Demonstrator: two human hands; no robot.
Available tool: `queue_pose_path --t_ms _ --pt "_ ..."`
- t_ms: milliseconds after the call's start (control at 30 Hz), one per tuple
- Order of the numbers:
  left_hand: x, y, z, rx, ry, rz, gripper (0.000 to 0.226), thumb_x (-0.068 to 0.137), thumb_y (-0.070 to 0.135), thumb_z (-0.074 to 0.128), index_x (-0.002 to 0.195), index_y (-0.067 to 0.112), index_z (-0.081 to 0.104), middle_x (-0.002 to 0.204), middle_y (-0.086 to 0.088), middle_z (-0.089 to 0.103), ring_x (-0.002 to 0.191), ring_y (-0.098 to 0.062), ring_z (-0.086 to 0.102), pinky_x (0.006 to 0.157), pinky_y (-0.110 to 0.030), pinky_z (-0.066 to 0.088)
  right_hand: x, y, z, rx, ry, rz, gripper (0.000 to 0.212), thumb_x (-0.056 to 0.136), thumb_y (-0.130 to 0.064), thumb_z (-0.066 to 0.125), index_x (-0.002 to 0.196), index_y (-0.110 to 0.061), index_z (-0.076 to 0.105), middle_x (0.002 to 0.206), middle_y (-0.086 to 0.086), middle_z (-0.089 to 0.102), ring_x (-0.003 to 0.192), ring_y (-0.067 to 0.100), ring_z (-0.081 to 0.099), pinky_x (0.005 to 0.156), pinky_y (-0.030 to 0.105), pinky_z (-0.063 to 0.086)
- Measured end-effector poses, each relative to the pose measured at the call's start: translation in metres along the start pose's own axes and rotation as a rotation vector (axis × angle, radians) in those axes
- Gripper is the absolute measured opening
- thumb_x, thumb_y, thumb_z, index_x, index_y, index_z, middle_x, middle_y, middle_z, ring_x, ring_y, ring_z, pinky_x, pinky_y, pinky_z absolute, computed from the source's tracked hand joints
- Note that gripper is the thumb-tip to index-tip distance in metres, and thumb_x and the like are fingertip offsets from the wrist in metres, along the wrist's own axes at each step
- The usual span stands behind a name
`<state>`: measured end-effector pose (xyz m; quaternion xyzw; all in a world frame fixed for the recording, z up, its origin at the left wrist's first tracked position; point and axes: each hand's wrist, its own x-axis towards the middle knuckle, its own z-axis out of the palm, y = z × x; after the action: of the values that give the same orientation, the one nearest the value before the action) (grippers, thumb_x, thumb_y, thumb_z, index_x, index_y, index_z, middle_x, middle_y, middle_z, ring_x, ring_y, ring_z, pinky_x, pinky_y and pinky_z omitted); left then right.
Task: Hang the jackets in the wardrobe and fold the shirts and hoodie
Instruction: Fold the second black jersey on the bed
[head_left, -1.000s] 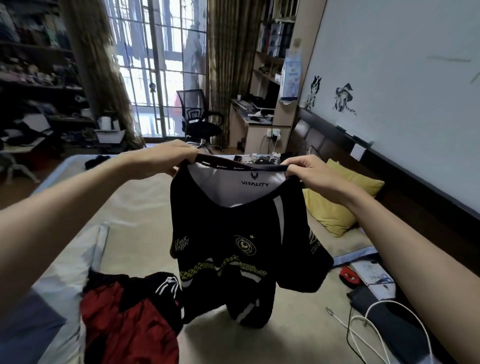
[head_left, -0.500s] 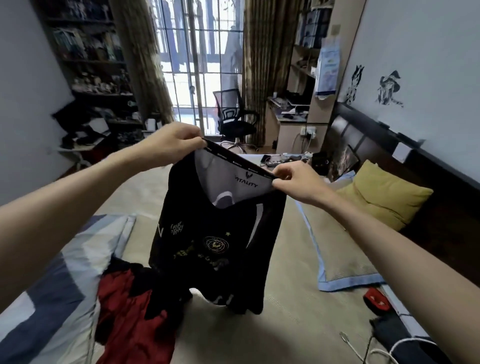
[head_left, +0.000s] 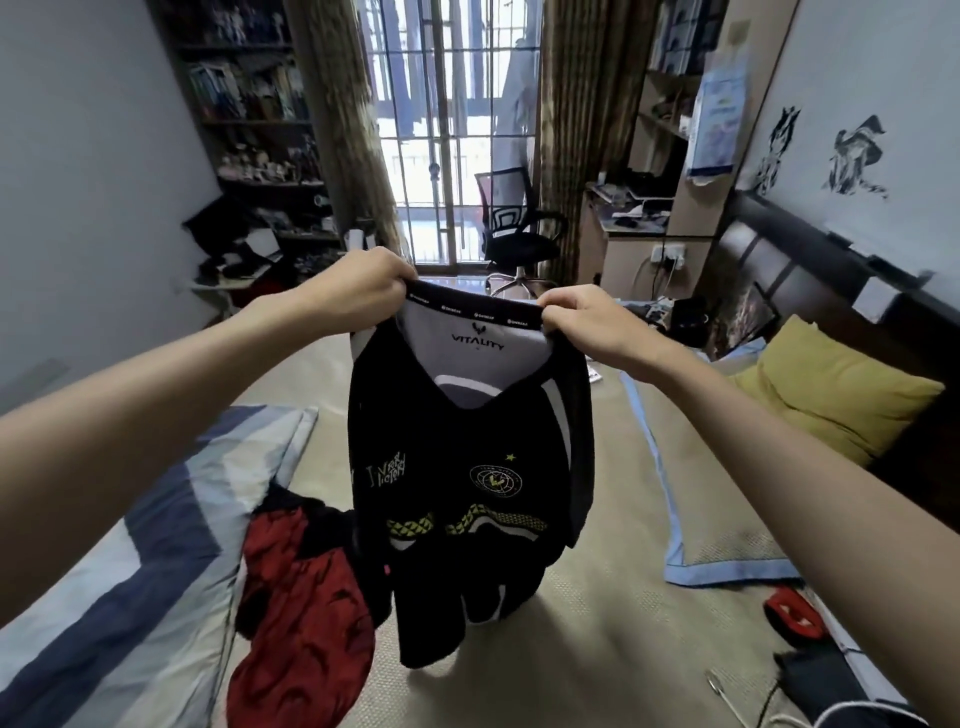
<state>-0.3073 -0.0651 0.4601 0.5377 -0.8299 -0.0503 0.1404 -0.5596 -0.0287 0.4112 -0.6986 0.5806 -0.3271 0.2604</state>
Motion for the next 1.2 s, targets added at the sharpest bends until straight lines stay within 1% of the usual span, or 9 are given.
queue_pose_path --t_ms 133,267,333,467,633,733,933,1067,1200 --pt "-0.009 -0.012 -0.008 -0.25 -0.07 -0.102 0.022 0.09 0.022 0.042 0.07 0.013 0.038 0.067 -0.002 0.034 0.064 -0.02 0.031 0.059 -0.034 0.024 -0.008 -0.007 -0.006 -0.013 0.004 -0.102 0.02 0.093 -0.002 0.057 0.099 -0.008 0.074 0.076 -0.009 0.065 0.066 -0.002 0.055 0.066 0.017 0.042" --pt "-0.029 -0.035 -0.009 -0.322 -0.15 -0.025 0.031 0.1 0.022 0.042 0.08 0.001 0.052 0.074 -0.003 0.041 0.068 -0.017 0.039 0.066 -0.035 0.032 -0.019 -0.001 -0.015 -0.076 0.086 -0.151 0.015 0.096 -0.011 0.064 0.1 -0.016 0.078 0.08 -0.013 0.072 0.07 -0.002 0.061 0.072 0.02 0.05" --pt "-0.037 -0.043 -0.007 -0.403 -0.195 -0.009 0.03 0.103 0.018 0.043 0.09 -0.002 0.061 0.078 -0.002 0.048 0.07 -0.012 0.046 0.065 -0.029 0.04 -0.028 0.004 -0.014 -0.184 0.097 -0.169 0.013 0.098 -0.019 0.065 0.094 -0.015 0.077 0.072 -0.013 0.067 0.06 -0.007 0.058 0.064 0.012 0.044" --pt "-0.053 -0.052 -0.003 -0.561 -0.299 -0.021 0.028 0.103 0.024 0.053 0.106 0.0 0.068 0.09 -0.001 0.056 0.083 -0.009 0.054 0.075 -0.021 0.046 -0.044 0.018 -0.001 -0.113 0.082 -0.108 0.02 0.103 -0.018 0.057 0.085 -0.018 0.066 0.07 -0.014 0.058 0.06 -0.007 0.05 0.066 0.023 0.037" --pt "-0.068 -0.049 -0.001 -0.752 -0.27 -0.015 0.023 0.105 0.021 0.046 0.091 0.007 0.058 0.082 0.001 0.055 0.078 -0.011 0.056 0.076 -0.026 0.049 -0.062 0.008 0.012 0.098 0.155 0.008 0.027 0.109 -0.026 0.044 0.084 -0.024 0.054 0.074 -0.016 0.05 0.068 -0.001 0.045 0.068 0.025 0.035" --pt "-0.071 -0.041 0.0 -0.638 -0.052 0.051 0.023 0.104 0.024 0.044 0.087 0.011 0.052 0.082 -0.006 0.046 0.076 -0.019 0.047 0.066 -0.036 0.043 -0.07 -0.009 0.012 -0.068 0.264 -0.076 0.024 0.109 -0.027 0.041 0.089 -0.019 0.052 0.08 -0.006 0.055 0.079 0.011 0.052 0.076 0.036 0.037" --pt "-0.084 -0.032 0.013 -0.455 0.264 0.164 0.031 0.103 0.03 0.044 0.095 0.001 0.053 0.09 -0.022 0.059 0.087 -0.038 0.055 0.079 -0.053 0.043 -0.095 -0.024 0.008 -0.381 0.391 -0.079 0.025 0.109 -0.037 0.037 0.102 -0.02 0.053 0.085 0.007 0.067 0.084 0.033 0.062 0.066 0.042 0.038" --pt "-0.107 -0.023 0.012 -0.36 0.376 0.251 0.015 0.105 0.024 0.048 0.099 0.012 0.055 0.08 -0.012 0.061 0.075 -0.031 0.056 0.068 -0.043 0.042 -0.131 -0.035 0.005 -0.401 0.457 -0.121 0.026 0.108 -0.037 0.041 0.1 -0.021 0.059 0.082 0.003 0.069 0.079 0.027 0.063 0.064 0.04 0.042" --pt "-0.165 -0.02 -0.005 -0.168 0.269 0.429 0.03 0.098 0.051 0.044 0.102 0.025 0.057 0.068 0.007 0.058 0.059 -0.017 0.055 0.058 -0.042 0.05 -0.206 -0.04 0.007 -0.216 0.202 -0.149 0.035 0.1 -0.055 0.049 0.088 -0.028 0.066 0.078 -0.005 0.065 0.073 0.01 0.061 0.065 0.033 0.044"
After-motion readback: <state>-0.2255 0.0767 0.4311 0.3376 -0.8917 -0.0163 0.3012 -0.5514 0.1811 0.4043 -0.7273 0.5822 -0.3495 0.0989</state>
